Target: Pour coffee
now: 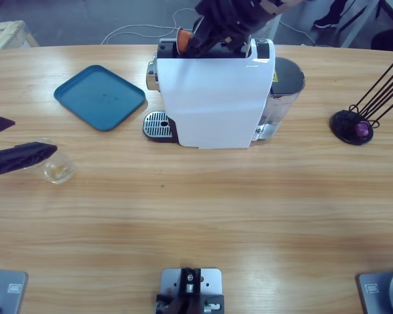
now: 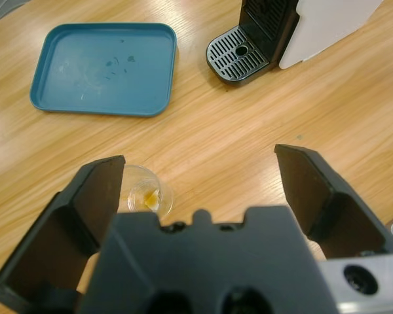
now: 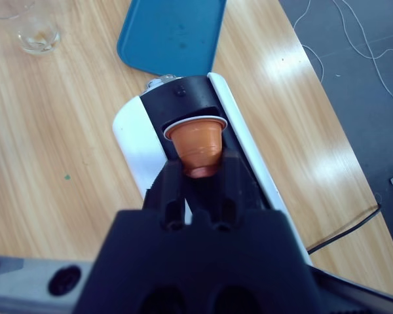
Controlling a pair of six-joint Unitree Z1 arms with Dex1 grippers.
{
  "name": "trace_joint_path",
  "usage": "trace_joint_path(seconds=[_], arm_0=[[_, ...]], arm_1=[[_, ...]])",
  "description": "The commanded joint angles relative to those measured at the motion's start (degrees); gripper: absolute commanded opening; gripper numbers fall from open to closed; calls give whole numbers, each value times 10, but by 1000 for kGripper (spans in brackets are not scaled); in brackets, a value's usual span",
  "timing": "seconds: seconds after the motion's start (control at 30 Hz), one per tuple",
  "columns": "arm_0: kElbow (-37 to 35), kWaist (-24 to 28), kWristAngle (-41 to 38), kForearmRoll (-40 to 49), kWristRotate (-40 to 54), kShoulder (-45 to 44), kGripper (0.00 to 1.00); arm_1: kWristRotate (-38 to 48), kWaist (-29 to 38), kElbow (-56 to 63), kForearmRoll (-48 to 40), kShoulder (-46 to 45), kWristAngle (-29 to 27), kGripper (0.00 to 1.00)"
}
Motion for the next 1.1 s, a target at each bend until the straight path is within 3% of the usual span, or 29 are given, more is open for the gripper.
trace_joint_path(seconds=[0.03,1.1], arm_0=[[27,5,6,-6,-10,-8,1000],[39,5,7,-14,-19,-8,1000]], arm_1=[[-6,-5,7,6,10,5,0],[-5,16,-4,9,38,11,0]])
